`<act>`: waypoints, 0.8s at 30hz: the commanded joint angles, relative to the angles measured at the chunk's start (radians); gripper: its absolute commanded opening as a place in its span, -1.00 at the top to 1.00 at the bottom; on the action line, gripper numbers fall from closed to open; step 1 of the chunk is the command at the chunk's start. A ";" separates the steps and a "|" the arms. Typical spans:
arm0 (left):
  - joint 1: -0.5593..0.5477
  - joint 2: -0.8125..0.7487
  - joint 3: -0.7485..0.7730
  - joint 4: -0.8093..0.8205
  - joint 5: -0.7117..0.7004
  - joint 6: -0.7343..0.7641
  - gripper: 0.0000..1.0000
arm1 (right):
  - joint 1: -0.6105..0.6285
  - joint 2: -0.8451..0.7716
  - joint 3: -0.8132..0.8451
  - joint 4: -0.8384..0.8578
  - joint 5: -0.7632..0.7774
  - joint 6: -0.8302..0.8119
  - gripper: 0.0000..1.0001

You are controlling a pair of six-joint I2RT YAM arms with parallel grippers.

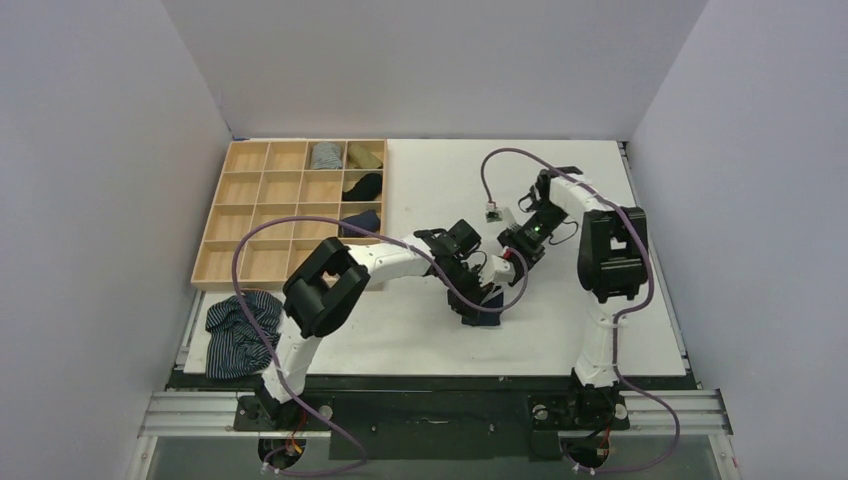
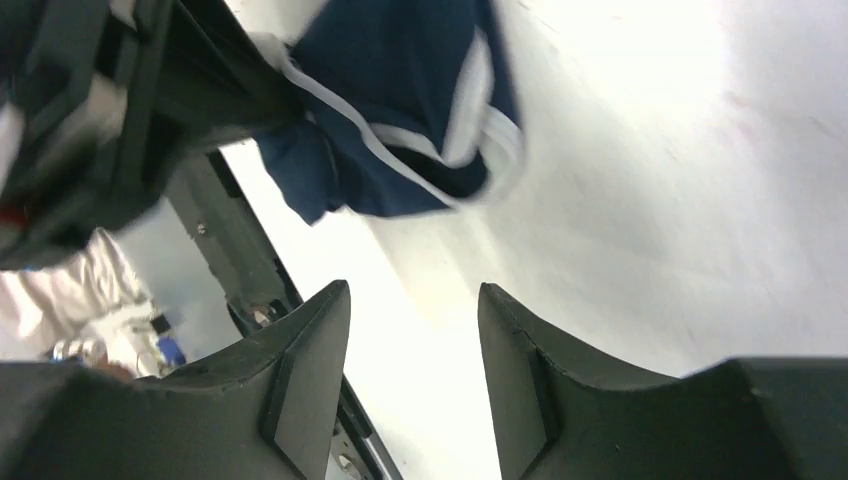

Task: Roll the underwear
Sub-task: Roll the underwear to the center of the board.

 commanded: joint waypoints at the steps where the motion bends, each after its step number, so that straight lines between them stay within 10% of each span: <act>1: 0.047 0.099 0.034 -0.176 0.131 -0.097 1.00 | -0.093 -0.130 -0.056 0.115 0.039 0.069 0.07; 12: 0.125 0.303 0.256 -0.374 0.355 -0.198 1.00 | -0.237 -0.328 -0.255 0.196 0.006 0.020 0.06; 24: 0.154 0.480 0.435 -0.450 0.506 -0.382 1.00 | -0.099 -0.639 -0.503 0.344 0.063 0.012 0.02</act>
